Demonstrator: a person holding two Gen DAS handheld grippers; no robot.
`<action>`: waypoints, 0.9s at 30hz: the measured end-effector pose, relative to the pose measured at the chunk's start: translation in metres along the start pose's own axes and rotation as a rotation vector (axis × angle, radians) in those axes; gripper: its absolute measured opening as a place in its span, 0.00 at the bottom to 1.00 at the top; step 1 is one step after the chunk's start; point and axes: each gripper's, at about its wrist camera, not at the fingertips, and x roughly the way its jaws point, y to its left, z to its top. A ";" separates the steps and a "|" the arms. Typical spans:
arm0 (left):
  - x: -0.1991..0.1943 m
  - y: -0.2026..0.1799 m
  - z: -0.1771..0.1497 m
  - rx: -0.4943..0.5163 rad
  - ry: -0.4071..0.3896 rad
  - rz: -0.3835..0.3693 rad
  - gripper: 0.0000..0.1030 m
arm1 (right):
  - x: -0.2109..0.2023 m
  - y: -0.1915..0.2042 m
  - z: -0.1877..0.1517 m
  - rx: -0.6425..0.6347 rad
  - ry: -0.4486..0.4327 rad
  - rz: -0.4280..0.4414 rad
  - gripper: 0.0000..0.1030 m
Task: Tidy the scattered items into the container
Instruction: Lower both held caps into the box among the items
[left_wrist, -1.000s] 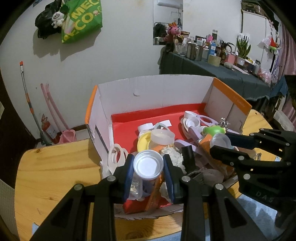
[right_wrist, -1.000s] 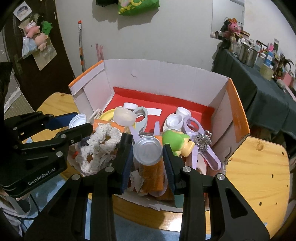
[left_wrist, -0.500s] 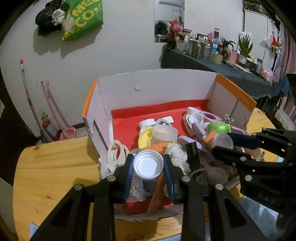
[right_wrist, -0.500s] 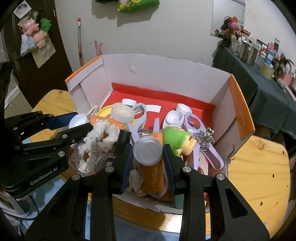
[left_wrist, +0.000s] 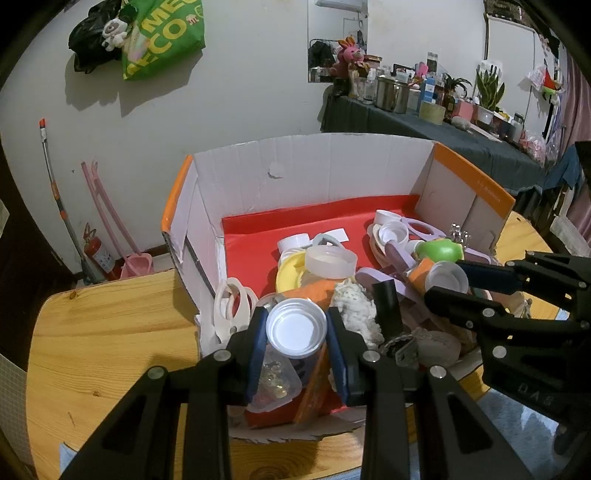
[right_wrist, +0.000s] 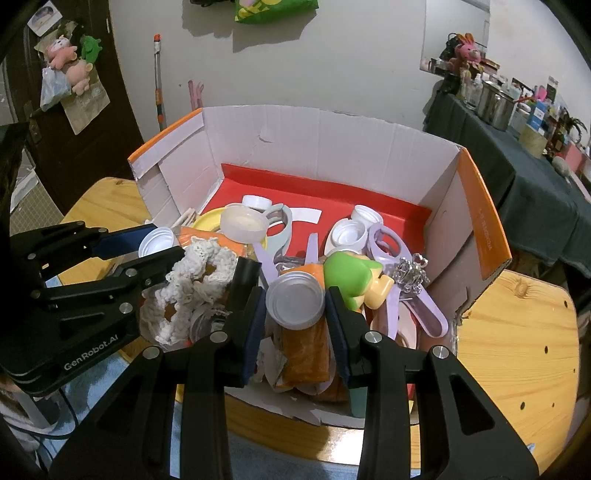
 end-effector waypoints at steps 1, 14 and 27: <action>0.000 0.000 0.000 0.002 0.000 0.001 0.33 | 0.000 0.000 0.000 0.001 -0.001 -0.001 0.31; 0.001 0.001 -0.001 0.003 0.004 0.005 0.33 | 0.001 0.000 0.001 -0.004 0.001 -0.005 0.31; 0.002 0.001 -0.001 0.003 0.003 0.006 0.33 | 0.006 -0.001 0.000 0.000 0.016 -0.011 0.32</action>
